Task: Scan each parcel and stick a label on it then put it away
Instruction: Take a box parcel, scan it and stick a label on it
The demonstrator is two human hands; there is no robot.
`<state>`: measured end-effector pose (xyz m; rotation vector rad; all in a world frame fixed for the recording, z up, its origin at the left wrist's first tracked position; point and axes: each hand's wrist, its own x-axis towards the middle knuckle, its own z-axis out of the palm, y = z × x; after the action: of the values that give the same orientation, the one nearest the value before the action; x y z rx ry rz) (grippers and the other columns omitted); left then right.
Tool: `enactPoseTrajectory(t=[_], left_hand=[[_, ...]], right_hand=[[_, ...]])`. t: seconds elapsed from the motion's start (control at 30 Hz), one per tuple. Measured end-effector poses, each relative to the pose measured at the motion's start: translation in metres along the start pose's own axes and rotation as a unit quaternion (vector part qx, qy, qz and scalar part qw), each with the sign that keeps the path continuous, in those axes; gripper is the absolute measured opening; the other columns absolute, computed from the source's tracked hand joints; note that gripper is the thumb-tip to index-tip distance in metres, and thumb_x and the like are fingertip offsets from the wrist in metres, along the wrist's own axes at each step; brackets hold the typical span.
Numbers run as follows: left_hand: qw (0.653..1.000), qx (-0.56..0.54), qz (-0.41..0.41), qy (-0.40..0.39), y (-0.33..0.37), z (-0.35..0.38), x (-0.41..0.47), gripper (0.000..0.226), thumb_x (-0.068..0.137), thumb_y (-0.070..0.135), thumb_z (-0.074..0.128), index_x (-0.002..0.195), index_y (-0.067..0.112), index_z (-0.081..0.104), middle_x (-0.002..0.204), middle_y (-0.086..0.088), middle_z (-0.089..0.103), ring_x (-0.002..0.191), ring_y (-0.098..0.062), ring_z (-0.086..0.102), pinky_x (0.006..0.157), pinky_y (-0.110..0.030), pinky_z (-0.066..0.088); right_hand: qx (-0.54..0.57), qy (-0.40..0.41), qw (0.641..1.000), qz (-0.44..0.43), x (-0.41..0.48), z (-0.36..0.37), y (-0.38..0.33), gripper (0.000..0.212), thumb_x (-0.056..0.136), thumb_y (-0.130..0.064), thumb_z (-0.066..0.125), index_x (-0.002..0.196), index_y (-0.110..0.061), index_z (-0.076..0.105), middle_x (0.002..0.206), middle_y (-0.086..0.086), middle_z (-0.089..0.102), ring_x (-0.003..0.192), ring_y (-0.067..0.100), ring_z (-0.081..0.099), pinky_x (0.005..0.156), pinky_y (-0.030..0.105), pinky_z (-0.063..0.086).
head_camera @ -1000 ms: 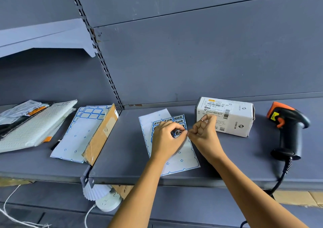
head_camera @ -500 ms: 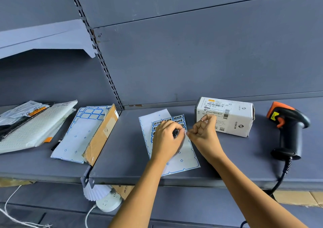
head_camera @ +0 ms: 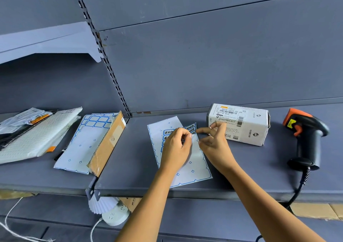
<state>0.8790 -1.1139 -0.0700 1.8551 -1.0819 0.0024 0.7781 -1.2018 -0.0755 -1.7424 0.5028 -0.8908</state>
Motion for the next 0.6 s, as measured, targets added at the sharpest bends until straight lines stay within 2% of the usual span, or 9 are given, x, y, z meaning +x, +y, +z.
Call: enactPoseTrajectory(t=[0.07, 0.13, 0.23, 0.37, 0.47, 0.6], left_hand=[[1.0, 0.007, 0.004, -0.009, 0.0003, 0.0, -0.0002, 0.023, 0.086, 0.033, 0.044, 0.084, 0.012, 0.056, 0.08, 0.009, 0.057, 0.077, -0.014, 0.052, 0.071, -0.027, 0.041], [1.0, 0.013, 0.006, -0.01, 0.0002, -0.0003, -0.0004, 0.025, 0.087, 0.033, 0.042, 0.085, 0.012, 0.055, 0.082, 0.008, 0.056, 0.079, -0.015, 0.052, 0.073, -0.029, 0.041], [1.0, 0.009, 0.006, -0.004, 0.0017, -0.0013, -0.001, 0.027, 0.087, 0.032, 0.041, 0.087, 0.009, 0.055, 0.084, 0.008, 0.055, 0.082, -0.016, 0.051, 0.074, -0.028, 0.041], [1.0, -0.019, -0.011, 0.009, 0.0011, -0.0011, -0.0009, 0.025, 0.088, 0.03, 0.041, 0.087, 0.009, 0.055, 0.081, 0.016, 0.052, 0.081, -0.013, 0.049, 0.07, -0.016, 0.037], [0.999, -0.037, -0.029, 0.028, -0.0027, -0.0004, 0.0014, 0.014, 0.092, 0.022, 0.047, 0.084, 0.012, 0.053, 0.08, 0.016, 0.053, 0.077, -0.013, 0.049, 0.067, -0.019, 0.038], [0.995, -0.069, -0.058, 0.045, -0.0021, -0.0024, 0.0035, 0.021, 0.095, 0.01, 0.048, 0.078, 0.022, 0.048, 0.079, 0.013, 0.053, 0.071, 0.001, 0.049, 0.064, -0.015, 0.037]], right_hand=[[-0.019, -0.001, 1.0, -0.005, 0.0001, 0.0004, -0.0001, 0.051, 0.079, 0.015, 0.046, 0.09, -0.029, 0.024, 0.111, 0.001, 0.062, 0.064, 0.008, 0.055, 0.06, 0.014, 0.039], [-0.038, -0.003, 0.999, -0.008, 0.0005, 0.0012, 0.0006, 0.05, 0.078, 0.015, 0.045, 0.089, -0.029, 0.025, 0.114, 0.004, 0.059, 0.076, -0.002, 0.056, 0.062, 0.012, 0.039], [-0.056, 0.003, 0.998, -0.01, 0.0005, 0.0012, 0.0007, 0.049, 0.078, 0.014, 0.045, 0.089, -0.03, 0.025, 0.114, 0.004, 0.057, 0.085, -0.003, 0.057, 0.064, 0.012, 0.04], [-0.075, 0.005, 0.997, -0.008, 0.0018, 0.0012, 0.0015, 0.049, 0.077, 0.013, 0.043, 0.088, -0.031, 0.025, 0.118, 0.007, 0.053, 0.087, -0.007, 0.052, 0.065, 0.009, 0.038], [-0.077, 0.004, 0.997, -0.007, 0.0028, 0.0013, 0.0027, 0.05, 0.077, 0.014, 0.043, 0.088, -0.031, 0.025, 0.12, 0.01, 0.052, 0.089, -0.007, 0.052, 0.063, 0.009, 0.039], [-0.079, 0.004, 0.997, -0.003, 0.0029, 0.0011, 0.0009, 0.048, 0.077, 0.014, 0.043, 0.087, -0.03, 0.025, 0.12, 0.013, 0.052, 0.088, -0.012, 0.052, 0.064, 0.008, 0.04]])
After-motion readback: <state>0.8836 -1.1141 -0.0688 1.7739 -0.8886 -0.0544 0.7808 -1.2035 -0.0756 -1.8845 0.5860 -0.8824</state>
